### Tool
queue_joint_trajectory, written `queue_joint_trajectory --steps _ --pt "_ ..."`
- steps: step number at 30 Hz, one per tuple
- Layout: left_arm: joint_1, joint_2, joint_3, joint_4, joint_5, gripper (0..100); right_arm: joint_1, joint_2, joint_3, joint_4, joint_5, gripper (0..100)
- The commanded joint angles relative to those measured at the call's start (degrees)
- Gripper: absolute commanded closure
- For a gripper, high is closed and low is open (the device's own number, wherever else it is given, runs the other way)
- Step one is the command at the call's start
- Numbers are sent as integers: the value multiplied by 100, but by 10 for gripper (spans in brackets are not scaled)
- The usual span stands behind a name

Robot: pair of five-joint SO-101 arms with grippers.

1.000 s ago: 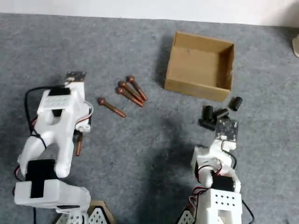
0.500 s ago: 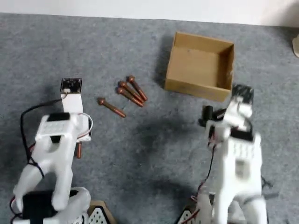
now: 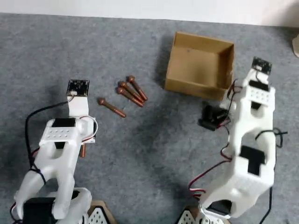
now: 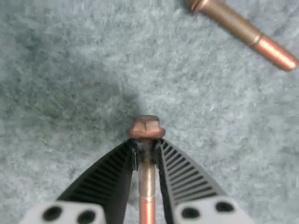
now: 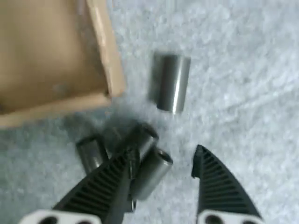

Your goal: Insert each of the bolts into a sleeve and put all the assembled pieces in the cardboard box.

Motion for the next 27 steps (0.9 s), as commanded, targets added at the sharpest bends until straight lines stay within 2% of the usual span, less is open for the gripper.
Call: queue_joint_trajectory --steps 1,8,17,21,26,27 --pt "127 -233 -22 -105 9 994 92 382 -1226 347 -79 801" --pt "127 -233 -13 -123 -211 994 110 1516 -2598 497 -79 801" --pt "119 -233 -13 -123 -202 994 110 2800 -3266 497 -79 811" --pt "119 -233 -13 -123 -202 994 145 3125 -3591 488 -79 869" --pt "119 -233 -4 -123 -211 994 207 3442 -3987 497 -79 998" --pt "119 -233 -4 -123 -211 994 207 3468 -4013 505 -79 993"
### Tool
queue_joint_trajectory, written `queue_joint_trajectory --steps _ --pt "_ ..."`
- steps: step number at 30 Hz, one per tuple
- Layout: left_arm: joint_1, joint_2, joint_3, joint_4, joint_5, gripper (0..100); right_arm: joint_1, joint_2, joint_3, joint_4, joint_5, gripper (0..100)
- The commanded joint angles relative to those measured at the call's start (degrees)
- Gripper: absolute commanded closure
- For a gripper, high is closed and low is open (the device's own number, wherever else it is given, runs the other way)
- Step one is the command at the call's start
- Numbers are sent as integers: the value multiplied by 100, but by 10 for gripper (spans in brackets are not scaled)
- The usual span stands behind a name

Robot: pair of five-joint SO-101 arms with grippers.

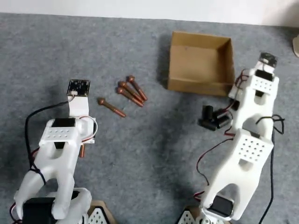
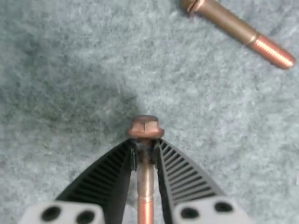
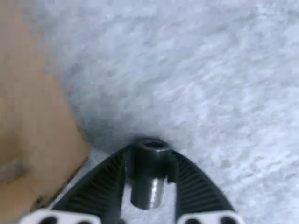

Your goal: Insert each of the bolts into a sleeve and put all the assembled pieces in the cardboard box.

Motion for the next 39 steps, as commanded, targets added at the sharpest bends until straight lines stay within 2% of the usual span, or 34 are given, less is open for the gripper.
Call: queue_joint_trajectory --steps 1,11,16,19,23,29,35,39 --pt "119 -233 -22 -123 -53 994 -13 136 -312 22 -53 992" --pt "127 -277 22 -105 -35 994 -4 -620 -347 1446 -53 995" --pt "119 -286 4 -97 -9 994 -163 -1262 -347 2774 -53 995" --pt "110 -312 -22 -70 352 994 -259 -1648 -347 3380 -53 995" --pt "110 -708 -101 352 413 994 -259 -2422 -57 3380 -53 995" --pt "154 -1675 277 475 378 994 -435 -4084 1648 3363 -26 995" --pt "998 -2677 716 484 404 990 -1024 -5666 3187 3354 -18 995" --pt "1226 -3301 927 484 404 989 -1446 -6501 3705 3284 -18 995"
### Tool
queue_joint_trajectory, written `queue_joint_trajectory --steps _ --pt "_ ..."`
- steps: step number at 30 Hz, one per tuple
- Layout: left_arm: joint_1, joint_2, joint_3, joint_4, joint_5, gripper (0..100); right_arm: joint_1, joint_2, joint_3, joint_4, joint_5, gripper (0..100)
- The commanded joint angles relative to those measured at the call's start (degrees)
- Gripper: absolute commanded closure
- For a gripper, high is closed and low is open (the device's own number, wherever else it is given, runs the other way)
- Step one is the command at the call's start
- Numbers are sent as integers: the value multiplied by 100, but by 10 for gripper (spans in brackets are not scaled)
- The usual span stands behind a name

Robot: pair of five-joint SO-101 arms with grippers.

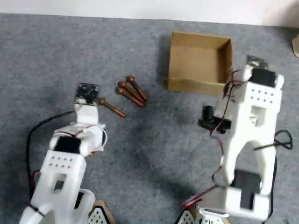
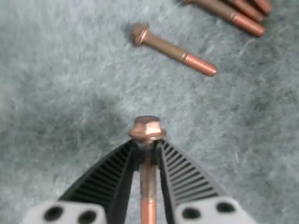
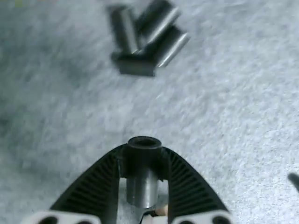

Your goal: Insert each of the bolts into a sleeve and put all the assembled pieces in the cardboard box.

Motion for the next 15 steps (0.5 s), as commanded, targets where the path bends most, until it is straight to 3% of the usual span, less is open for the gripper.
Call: queue_joint_trajectory --steps 1,15 --pt "198 -673 84 18 44 989 -374 -954 259 -66 -18 995" --pt "224 -2738 1727 -1415 53 993 -769 -3433 2738 -2404 -18 995"
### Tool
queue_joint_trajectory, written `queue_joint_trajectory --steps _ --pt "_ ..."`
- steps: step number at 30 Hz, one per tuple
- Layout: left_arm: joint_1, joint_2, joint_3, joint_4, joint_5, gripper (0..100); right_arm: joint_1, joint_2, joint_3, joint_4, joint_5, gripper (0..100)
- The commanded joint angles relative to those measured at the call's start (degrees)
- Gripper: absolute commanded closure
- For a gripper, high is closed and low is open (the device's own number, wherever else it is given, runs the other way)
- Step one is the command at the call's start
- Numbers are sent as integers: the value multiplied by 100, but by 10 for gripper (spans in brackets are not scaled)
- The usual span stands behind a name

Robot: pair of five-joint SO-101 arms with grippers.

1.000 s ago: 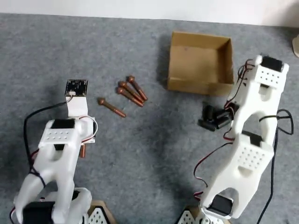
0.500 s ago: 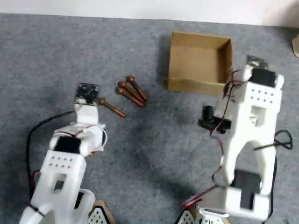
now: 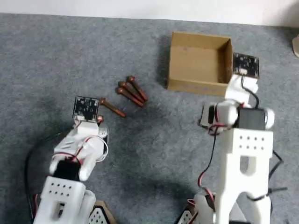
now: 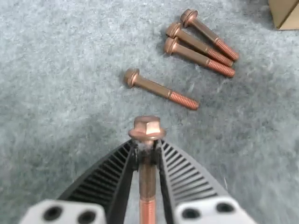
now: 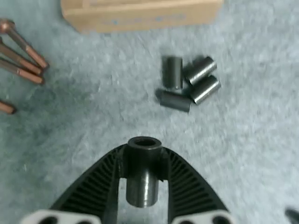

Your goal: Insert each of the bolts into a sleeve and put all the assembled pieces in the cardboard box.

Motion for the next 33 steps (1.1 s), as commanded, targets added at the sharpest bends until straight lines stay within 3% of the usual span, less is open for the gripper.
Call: queue_joint_trajectory --steps 1,4,10,20,25,33 --pt "101 -646 92 -325 44 993 -75 -734 813 -954 -18 995" --pt "101 -1174 242 -325 105 993 -110 -1279 1710 -1824 -18 995" --pt "92 -2220 558 -316 1512 993 -418 -2527 3565 -3407 -44 995" --pt "101 -2949 831 -308 1582 993 -1059 -4426 6114 -5921 -26 995" --pt "145 -2958 787 -334 1591 993 -1604 -5297 6914 -6413 -26 995" --pt "1367 -2967 936 -343 1591 993 -2624 -6484 8242 -6088 -18 995"
